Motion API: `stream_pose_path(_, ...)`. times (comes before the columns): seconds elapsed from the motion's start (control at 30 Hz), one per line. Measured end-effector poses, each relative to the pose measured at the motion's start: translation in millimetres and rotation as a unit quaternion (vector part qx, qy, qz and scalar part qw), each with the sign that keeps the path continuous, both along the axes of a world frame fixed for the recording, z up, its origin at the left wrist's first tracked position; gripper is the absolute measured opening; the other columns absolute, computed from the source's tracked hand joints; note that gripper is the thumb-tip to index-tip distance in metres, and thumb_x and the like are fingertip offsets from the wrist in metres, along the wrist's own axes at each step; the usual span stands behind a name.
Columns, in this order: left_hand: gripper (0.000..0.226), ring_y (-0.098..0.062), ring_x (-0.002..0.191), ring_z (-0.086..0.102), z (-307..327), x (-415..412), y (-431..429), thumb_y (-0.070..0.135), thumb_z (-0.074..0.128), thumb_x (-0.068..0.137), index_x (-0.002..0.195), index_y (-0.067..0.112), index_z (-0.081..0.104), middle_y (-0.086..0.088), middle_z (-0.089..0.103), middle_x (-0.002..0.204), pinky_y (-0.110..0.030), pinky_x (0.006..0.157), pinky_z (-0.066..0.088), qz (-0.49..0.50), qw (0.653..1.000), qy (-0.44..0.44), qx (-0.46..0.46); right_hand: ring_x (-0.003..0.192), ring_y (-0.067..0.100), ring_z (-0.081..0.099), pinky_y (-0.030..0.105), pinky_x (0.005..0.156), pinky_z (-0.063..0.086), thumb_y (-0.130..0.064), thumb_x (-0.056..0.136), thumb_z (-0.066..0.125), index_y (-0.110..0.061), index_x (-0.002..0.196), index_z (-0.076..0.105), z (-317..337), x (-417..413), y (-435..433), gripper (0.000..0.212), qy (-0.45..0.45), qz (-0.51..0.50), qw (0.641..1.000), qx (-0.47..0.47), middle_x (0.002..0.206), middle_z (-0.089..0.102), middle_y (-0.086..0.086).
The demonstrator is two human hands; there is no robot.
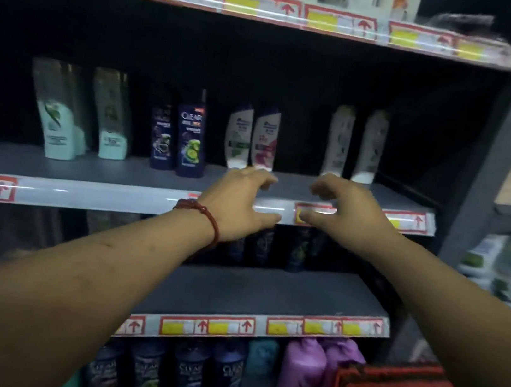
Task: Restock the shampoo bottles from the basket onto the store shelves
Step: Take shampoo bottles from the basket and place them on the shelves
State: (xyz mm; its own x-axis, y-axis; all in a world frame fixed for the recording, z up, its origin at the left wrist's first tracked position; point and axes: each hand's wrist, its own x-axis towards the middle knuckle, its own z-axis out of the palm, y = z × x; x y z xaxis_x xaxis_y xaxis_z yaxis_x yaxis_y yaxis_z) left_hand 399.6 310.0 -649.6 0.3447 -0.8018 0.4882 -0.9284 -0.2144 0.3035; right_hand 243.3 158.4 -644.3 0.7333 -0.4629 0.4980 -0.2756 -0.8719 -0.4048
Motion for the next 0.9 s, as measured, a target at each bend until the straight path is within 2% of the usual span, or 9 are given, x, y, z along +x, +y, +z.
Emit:
stream_pose_path(0.17, 0.072, -0.023, 0.120, 0.054, -39.9, -67.8, -60.8, 0.047, 0.074, 0.079, 0.139, 0.021, 0.045, -0.003, 0.056, 0.132, -0.035, 0.100, 0.046, -0.067, 0.993, -0.029, 0.091, 0.117, 0.024, 0.060, 0.038, 0.099, 0.049, -0.035, 0.078, 0.083, -0.017, 0.127, 0.060, -35.5, -98.2, -39.8, 0.057, 0.116, -0.088, 0.989, 0.012, 0.127, 0.064, 0.004)
stream_pose_path(0.33, 0.080, -0.025, 0.122, 0.053, -98.1, -123.3, -120.9, 0.053, 0.075, 0.077, 0.143, 0.020, 0.042, -0.006, 0.054, 0.137, -0.037, 0.102, 0.045, -0.129, 0.973, -0.043, 0.186, 0.125, 0.026, 0.055, 0.032, 0.102, 0.043, -0.036, 0.079, 0.083, -0.015, 0.139, 0.053, -88.2, -180.3, -71.7, 0.070, 0.195, -0.156, 0.966, 0.069, 0.140, 0.058, 0.008)
stream_pose_path(0.53, 0.082, -0.027, 0.128, 0.049, -174.1, -181.5, -169.5, 0.054, 0.074, 0.076, 0.144, 0.020, 0.042, -0.005, 0.051, 0.142, -0.037, 0.104, 0.042, -0.193, 0.944, -0.063, 0.260, 0.128, 0.028, 0.052, 0.031, 0.100, 0.043, -0.036, 0.077, 0.085, -0.015, 0.142, 0.048, -160.1, -235.4, -97.2, 0.077, 0.227, -0.187, 0.945, 0.146, 0.144, 0.054, 0.009)
stream_pose_path(0.63, 0.082, -0.026, 0.125, 0.051, -209.7, -199.7, -184.5, 0.055, 0.075, 0.075, 0.142, 0.021, 0.043, -0.005, 0.052, 0.139, -0.038, 0.102, 0.044, -0.218, 0.933, -0.042, 0.284, 0.124, 0.026, 0.055, 0.029, 0.095, 0.043, -0.033, 0.075, 0.086, -0.015, 0.141, 0.050, -199.3, -252.0, -106.1, 0.077, 0.234, -0.198, 0.933, 0.189, 0.141, 0.056, 0.007)
stream_pose_path(0.73, 0.080, -0.025, 0.122, 0.053, -243.9, -210.8, -193.6, 0.054, 0.076, 0.074, 0.140, 0.022, 0.044, -0.005, 0.054, 0.133, -0.034, 0.101, 0.044, -0.233, 0.925, -0.010, 0.299, 0.125, 0.025, 0.055, 0.029, 0.098, 0.044, -0.031, 0.075, 0.087, -0.016, 0.142, 0.050, -241.3, -265.8, -114.0, 0.078, 0.230, -0.216, 0.918, 0.241, 0.141, 0.057, 0.005)
stream_pose_path(0.9, 0.072, -0.023, 0.118, 0.055, -306.4, -219.0, -198.4, 0.043, 0.082, 0.073, 0.134, 0.018, 0.052, -0.005, 0.056, 0.132, -0.030, 0.100, 0.043, -0.231, 0.918, 0.065, 0.316, 0.115, 0.025, 0.060, 0.037, 0.100, 0.049, -0.027, 0.071, 0.089, -0.015, 0.137, 0.053, -300.9, -296.4, -128.5, 0.076, 0.222, -0.269, 0.859, 0.374, 0.131, 0.060, 0.005)
